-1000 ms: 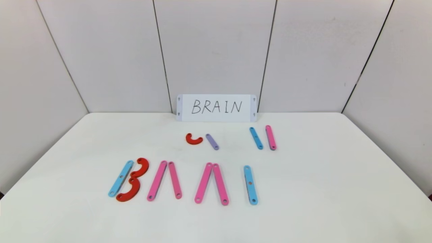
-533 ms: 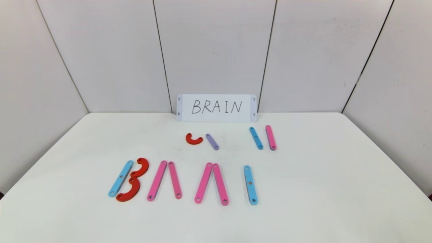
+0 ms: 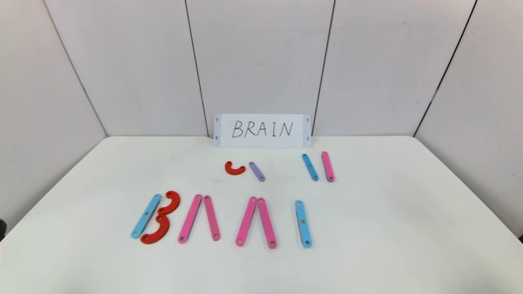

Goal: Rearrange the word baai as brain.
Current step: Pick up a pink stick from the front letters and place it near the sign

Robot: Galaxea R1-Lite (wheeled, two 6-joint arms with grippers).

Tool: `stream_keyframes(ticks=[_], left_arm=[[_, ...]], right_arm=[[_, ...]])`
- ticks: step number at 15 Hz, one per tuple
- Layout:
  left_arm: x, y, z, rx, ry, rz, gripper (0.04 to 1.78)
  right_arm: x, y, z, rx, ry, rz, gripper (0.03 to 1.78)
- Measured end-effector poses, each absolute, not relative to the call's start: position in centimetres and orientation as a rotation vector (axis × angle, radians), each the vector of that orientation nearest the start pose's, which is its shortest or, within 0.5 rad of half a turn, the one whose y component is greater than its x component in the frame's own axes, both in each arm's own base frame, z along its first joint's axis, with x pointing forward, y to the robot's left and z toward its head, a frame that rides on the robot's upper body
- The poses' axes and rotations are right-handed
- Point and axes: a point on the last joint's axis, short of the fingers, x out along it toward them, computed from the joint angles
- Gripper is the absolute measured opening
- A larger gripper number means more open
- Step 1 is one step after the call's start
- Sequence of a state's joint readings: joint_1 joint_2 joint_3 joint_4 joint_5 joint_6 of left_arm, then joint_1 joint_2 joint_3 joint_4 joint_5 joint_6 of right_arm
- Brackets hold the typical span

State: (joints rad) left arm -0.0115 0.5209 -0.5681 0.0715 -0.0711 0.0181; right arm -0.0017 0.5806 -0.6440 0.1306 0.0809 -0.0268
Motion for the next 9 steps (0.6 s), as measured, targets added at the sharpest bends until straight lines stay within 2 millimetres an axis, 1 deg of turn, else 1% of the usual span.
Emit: stream_keyframes(ticks=[2, 4, 6, 9], left_arm=[[3.6, -0.3, 25.4, 0.017, 0.067, -0.123, 1.74], [6.1, -0.4, 26.9, 0.015, 0.135, -0.145, 1.74], [8.9, -0.5, 27.5, 0.011, 0.203, -0.167, 1.74], [13.3, -0.7, 27.4, 0.006, 0.308, -0.193, 1.74]], right_arm=[[5.0, 0.2, 26.9, -0.007, 0.105, 0.095, 1.73], [8.1, 0.6, 28.4, 0.005, 0.154, 0.133, 1.73], [11.2, 1.3, 28.9, 0.007, 0.215, 0.183, 1.73], [15.9, 2.4, 28.6, 0.005, 0.317, 0.227, 1.73]])
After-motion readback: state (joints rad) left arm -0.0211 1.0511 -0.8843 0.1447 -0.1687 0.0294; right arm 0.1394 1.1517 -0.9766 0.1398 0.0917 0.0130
